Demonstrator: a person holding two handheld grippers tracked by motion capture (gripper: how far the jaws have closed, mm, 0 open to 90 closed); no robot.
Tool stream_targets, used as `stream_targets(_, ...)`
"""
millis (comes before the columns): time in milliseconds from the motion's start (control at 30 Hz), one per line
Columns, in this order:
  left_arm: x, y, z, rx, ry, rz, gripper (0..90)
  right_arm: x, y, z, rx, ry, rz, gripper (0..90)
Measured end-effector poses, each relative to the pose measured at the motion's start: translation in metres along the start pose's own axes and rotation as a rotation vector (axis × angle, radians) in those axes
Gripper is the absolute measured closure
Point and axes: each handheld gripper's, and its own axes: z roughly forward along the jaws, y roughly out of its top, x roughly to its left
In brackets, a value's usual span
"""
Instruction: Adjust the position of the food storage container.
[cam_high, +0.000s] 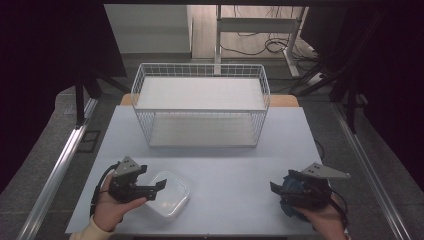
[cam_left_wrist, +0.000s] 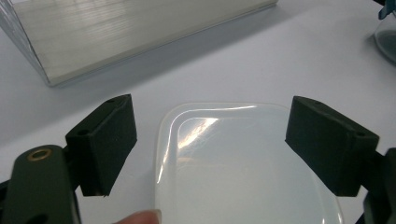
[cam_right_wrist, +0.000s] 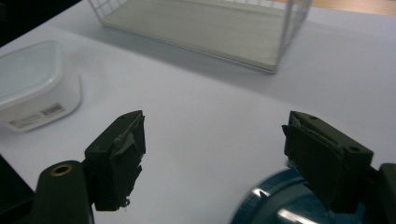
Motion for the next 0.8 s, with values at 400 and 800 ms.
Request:
stream_targets(400, 0.003, 0.001, -0.005, -0.001, -0.003, -0.011, 16.4, -0.049, -0.026, -0.058, 0.082, -0.207, 0.078, 44.2)
stream_targets(800, 0.003, 0.002, -0.007, 0.003, -0.003, -0.010, 16.3, -0.092, -0.066, -0.078, 0.258, -0.332, 0.176, 82.3)
